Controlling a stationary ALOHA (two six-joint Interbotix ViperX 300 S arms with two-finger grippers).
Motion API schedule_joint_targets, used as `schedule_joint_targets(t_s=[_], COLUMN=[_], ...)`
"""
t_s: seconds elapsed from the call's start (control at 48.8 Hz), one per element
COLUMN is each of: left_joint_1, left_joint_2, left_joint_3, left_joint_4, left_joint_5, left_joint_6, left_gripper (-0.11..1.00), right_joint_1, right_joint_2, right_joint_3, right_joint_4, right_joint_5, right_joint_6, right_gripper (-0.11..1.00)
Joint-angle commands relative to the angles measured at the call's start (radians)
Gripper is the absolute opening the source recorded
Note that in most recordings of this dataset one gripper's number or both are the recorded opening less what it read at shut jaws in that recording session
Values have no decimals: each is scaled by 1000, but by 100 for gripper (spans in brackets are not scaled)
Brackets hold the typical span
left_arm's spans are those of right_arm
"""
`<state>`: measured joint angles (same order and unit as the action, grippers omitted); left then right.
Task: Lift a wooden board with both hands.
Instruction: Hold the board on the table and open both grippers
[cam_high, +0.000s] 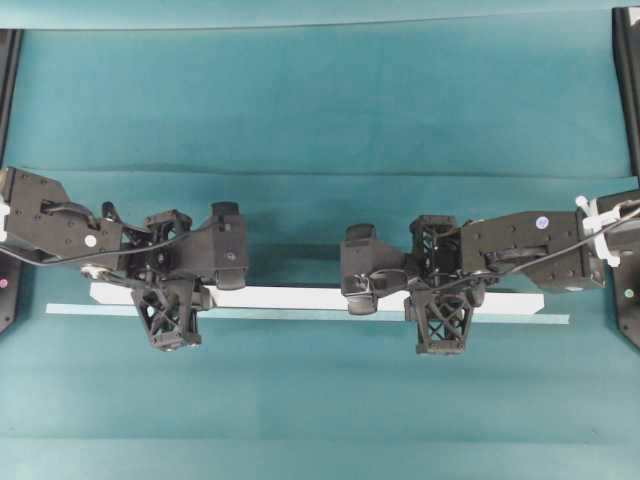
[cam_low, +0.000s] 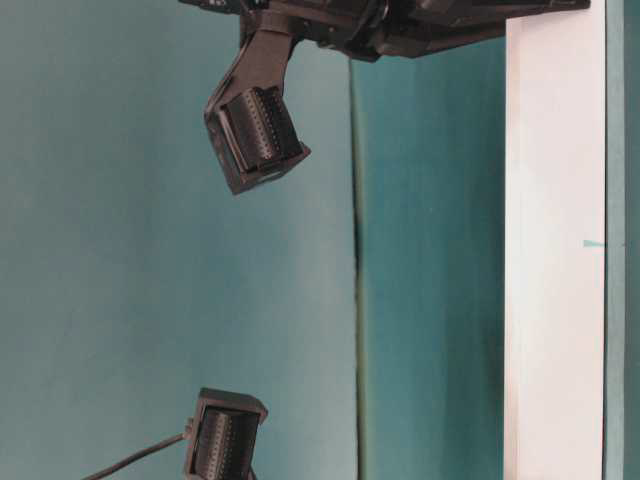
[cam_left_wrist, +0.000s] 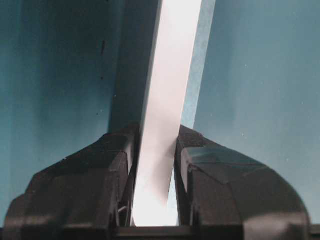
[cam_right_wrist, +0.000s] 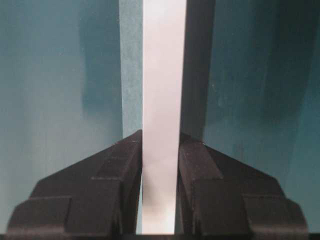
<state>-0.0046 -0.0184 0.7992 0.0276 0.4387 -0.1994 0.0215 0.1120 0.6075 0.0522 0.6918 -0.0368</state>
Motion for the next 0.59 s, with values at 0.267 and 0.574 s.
schedule_joint_targets(t_s=[0.267, 0.574], left_joint_1=[9, 6], left_joint_2=[-2, -5], left_joint_3=[17, 38], left_joint_4=[-6, -5], left_joint_5=[-18, -75], left_joint_6=[-25, -23], left_gripper=[17, 17], right_joint_1=[14, 12], right_joint_2=[8, 6], right_joint_3=[28, 29], right_joint_4=[6, 6], right_joint_5=[-80, -112], right_joint_6=[5, 14], right_gripper=[21, 21])
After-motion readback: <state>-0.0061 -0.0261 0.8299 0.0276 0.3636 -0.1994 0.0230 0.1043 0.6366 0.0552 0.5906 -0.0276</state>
